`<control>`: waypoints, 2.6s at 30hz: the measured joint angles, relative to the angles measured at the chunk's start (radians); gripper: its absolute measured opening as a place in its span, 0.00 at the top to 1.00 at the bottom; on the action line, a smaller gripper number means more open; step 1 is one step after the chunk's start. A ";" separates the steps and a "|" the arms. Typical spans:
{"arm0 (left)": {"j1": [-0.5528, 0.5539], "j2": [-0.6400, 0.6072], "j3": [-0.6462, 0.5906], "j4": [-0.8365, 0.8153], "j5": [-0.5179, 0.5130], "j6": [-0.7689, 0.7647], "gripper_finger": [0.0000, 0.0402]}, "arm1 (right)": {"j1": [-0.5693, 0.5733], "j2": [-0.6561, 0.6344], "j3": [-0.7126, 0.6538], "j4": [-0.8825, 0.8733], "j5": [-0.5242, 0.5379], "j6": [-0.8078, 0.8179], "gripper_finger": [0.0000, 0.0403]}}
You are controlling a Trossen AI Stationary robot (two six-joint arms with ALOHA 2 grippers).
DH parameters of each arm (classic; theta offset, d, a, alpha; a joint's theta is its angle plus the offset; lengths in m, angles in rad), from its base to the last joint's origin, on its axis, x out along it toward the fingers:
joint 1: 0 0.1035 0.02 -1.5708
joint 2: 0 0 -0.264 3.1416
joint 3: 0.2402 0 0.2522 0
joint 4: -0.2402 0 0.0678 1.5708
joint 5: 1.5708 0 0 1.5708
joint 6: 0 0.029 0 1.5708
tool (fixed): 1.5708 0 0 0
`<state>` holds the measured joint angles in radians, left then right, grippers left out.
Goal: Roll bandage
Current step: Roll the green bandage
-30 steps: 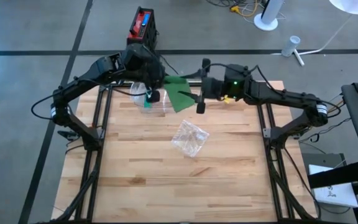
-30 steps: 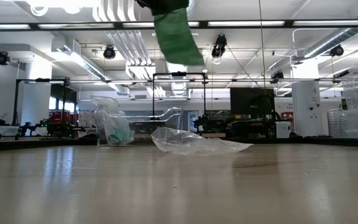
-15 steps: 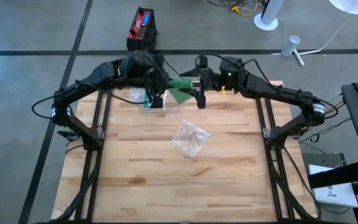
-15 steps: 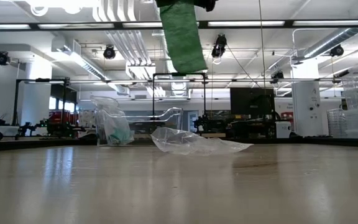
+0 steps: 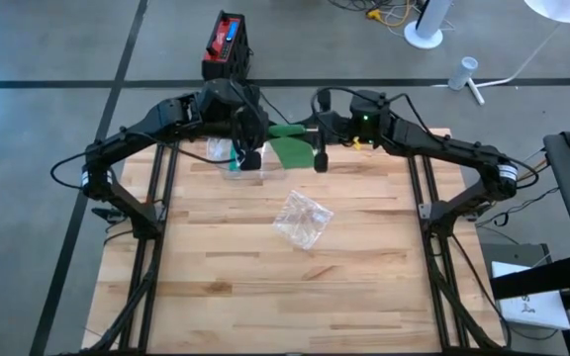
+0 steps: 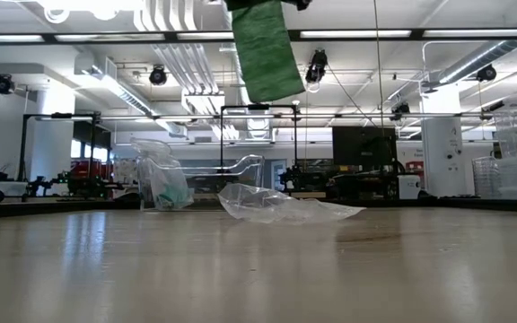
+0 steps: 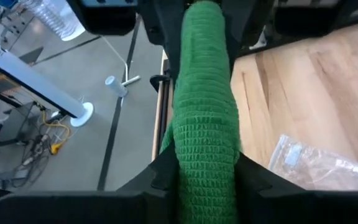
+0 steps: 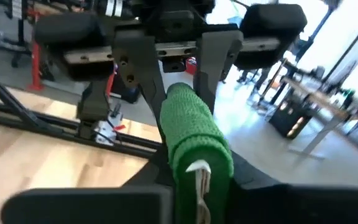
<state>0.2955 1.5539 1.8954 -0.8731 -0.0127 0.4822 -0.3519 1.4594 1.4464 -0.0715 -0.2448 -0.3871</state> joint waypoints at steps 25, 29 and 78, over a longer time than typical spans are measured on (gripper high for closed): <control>0.048 0.006 0.104 -0.150 0.222 -0.125 0.37 | 0.043 -0.003 -0.006 0.019 0.014 -0.784 0.90; 0.050 0.005 0.079 -0.124 0.220 -0.105 0.41 | 0.042 -0.003 -0.006 0.027 0.020 -0.792 0.90; 0.015 -0.005 0.071 -0.087 0.070 0.056 0.73 | 0.025 0.013 -0.122 0.324 0.030 0.098 0.89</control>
<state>0.3102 1.5489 1.9663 -0.9600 0.0573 0.5383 -0.3271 1.4720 1.3248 0.2526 -0.2150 -0.2886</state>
